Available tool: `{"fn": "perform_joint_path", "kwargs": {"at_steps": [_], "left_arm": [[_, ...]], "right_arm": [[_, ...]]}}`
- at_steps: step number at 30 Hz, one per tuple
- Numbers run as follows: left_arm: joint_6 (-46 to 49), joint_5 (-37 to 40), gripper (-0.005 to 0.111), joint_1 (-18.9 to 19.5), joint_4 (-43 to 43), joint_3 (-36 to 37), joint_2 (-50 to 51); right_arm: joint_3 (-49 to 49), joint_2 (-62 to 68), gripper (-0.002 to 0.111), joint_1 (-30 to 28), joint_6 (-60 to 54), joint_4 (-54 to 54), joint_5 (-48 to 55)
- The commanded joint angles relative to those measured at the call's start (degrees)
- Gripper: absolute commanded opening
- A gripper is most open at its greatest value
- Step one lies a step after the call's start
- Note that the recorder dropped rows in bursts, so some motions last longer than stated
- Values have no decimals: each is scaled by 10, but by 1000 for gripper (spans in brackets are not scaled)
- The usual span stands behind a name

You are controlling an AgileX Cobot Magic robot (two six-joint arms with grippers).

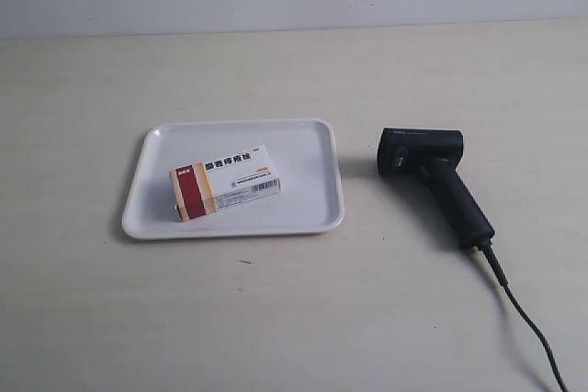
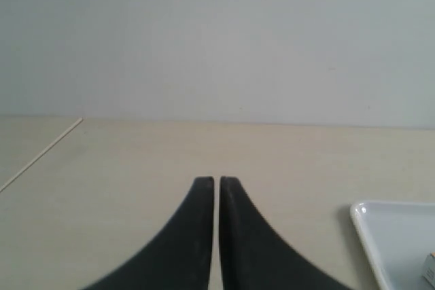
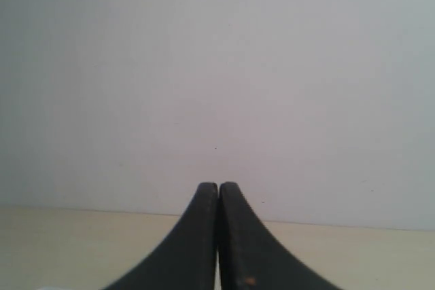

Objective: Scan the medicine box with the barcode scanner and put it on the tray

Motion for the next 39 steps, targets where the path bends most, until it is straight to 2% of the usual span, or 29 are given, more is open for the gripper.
{"fn": "perform_joint_path", "kwargs": {"at_steps": [1,23,27,29,30,34,36,39], "left_arm": [[3,24,5,2,-7,1,-4],[3,24,5,2,-9,1,-4],[3,24,5,2,-9,1,-4],[3,24,5,2,-9,1,-4],[3,24,5,2,-9,1,-4],[3,24,5,2,-9,1,-4],[3,24,5,2,-9,1,-4],[3,24,5,2,-9,1,-4]], "right_arm": [[3,-2,0,0,0,-3,0],[3,-2,0,0,0,-3,0],[8,-2,0,0,2,30,-5],[38,-2,0,0,37,-48,-5],[63,-2,0,0,102,-141,-15],[159,-2,0,0,538,-484,-60],[179,-2,0,0,606,-552,-71],[179,-2,0,0,598,-558,-62]]}}
